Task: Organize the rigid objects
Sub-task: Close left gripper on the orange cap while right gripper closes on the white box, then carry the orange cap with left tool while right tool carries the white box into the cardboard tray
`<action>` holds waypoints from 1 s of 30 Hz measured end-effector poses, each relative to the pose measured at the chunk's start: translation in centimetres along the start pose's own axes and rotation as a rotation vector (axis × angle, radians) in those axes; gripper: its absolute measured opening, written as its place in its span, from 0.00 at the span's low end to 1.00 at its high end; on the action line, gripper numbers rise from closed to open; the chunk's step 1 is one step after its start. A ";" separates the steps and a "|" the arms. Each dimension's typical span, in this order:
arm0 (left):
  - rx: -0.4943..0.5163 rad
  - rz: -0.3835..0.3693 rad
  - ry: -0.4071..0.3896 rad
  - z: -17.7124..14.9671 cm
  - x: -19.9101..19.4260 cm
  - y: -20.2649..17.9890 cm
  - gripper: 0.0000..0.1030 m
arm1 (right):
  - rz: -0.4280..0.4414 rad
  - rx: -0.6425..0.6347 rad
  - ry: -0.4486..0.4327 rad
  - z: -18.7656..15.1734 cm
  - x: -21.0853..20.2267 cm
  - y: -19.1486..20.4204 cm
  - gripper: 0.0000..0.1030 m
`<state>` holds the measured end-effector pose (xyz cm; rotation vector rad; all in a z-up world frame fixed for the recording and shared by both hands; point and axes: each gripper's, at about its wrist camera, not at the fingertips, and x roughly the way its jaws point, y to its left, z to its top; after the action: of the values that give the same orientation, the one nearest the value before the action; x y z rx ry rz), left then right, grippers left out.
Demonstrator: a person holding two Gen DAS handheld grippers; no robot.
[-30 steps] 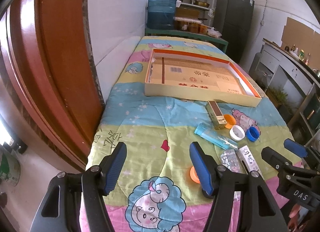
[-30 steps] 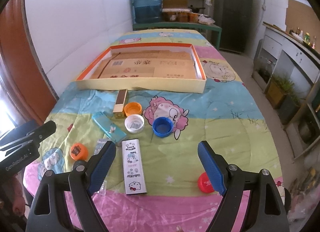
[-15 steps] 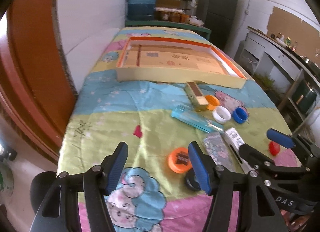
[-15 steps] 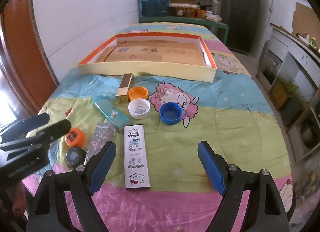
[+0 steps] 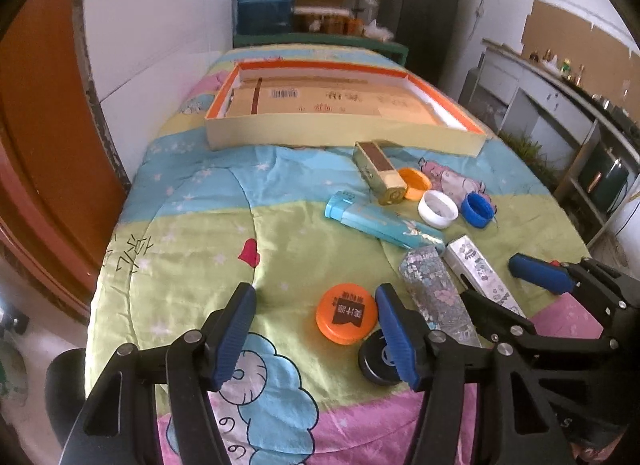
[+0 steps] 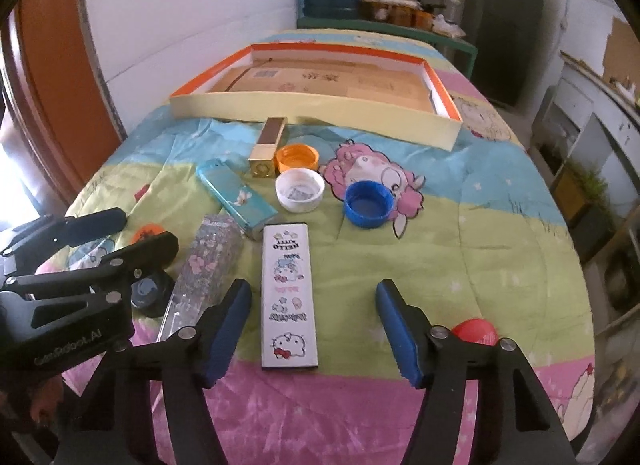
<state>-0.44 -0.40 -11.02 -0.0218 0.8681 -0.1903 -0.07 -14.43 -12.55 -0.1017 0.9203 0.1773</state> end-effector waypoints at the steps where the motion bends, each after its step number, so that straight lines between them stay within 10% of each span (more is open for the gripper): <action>1: -0.014 -0.003 -0.010 -0.1 0.0 0.1 0.60 | 0.007 0.003 -0.002 0.1 0.0 0.0 0.61; 11: 0.024 0.040 -0.007 -0.3 -0.4 -0.2 0.50 | 0.022 -0.046 -0.030 -0.1 -0.1 0.9 0.27; 15: 0.026 0.087 -0.018 -0.5 -0.6 0.2 0.30 | 0.019 -0.063 -0.040 -0.2 -0.3 1.1 0.26; 30: 0.007 0.072 -0.074 1.9 -3.2 0.9 0.30 | 0.073 0.020 -0.096 0.5 -3.0 -1.4 0.26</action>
<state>-0.86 0.96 -7.50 0.0089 0.7936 -0.1239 -1.16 -16.04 -9.86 -0.0410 0.8307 0.2384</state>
